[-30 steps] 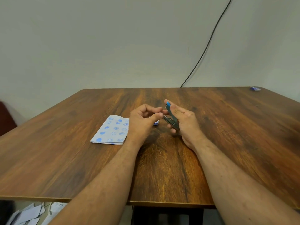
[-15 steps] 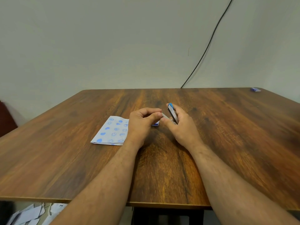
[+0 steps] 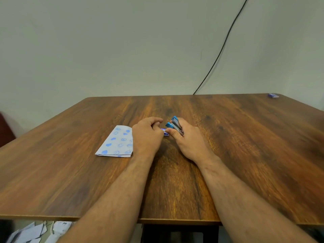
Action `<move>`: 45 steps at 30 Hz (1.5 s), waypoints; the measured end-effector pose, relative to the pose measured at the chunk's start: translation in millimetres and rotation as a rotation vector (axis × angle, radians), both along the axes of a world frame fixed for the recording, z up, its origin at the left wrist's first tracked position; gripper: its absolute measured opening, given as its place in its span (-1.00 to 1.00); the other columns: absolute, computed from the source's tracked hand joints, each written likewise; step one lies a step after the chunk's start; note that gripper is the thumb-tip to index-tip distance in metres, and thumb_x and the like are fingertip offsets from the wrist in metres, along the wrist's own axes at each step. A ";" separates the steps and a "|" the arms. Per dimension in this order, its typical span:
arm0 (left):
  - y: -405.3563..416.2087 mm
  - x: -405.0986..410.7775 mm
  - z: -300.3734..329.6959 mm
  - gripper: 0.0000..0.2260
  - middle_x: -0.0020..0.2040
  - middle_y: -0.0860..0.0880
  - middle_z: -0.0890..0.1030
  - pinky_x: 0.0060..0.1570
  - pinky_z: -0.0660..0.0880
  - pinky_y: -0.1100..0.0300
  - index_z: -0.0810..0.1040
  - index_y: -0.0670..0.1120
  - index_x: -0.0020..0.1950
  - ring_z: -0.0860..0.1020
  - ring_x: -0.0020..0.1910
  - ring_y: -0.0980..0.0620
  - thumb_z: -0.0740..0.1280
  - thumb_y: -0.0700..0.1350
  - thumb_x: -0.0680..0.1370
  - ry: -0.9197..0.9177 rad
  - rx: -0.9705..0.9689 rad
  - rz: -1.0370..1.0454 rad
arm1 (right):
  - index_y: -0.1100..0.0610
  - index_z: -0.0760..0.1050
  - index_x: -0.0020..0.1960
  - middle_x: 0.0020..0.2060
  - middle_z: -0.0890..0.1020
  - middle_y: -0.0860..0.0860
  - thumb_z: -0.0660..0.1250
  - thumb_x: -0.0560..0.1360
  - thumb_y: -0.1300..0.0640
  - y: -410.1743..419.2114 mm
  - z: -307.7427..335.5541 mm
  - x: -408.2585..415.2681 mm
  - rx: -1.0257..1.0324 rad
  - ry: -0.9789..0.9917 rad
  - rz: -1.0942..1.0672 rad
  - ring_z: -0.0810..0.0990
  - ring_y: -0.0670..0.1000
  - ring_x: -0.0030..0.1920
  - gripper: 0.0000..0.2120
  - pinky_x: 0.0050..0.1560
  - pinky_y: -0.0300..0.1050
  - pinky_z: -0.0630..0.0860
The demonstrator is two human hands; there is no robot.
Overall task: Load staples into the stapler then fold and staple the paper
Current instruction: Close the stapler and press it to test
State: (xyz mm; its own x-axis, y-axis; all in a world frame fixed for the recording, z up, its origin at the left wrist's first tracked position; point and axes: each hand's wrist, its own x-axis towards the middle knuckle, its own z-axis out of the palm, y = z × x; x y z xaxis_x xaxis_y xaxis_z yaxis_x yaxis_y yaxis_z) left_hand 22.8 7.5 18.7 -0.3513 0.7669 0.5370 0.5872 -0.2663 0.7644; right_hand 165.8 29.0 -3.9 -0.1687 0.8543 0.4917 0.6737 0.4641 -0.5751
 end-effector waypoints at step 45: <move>-7.4 -5.4 2.7 -0.70 0.23 -0.04 0.66 0.21 0.50 0.13 0.66 -0.09 0.24 0.59 0.19 0.02 0.31 -0.26 0.54 0.080 -0.201 0.140 | -0.08 0.59 0.32 0.16 0.63 -0.03 0.45 0.50 0.01 -4.6 4.5 -5.9 -0.127 -0.181 -0.074 0.44 0.02 0.19 -0.62 0.22 -0.06 0.37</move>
State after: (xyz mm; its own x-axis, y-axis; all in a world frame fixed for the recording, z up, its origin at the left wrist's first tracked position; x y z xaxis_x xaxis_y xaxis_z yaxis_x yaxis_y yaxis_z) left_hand 17.4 0.1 21.5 -0.4244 0.8078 0.4092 0.6682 -0.0256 0.7436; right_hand 160.0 24.3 0.5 -0.1792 0.9206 0.3471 0.8006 0.3415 -0.4923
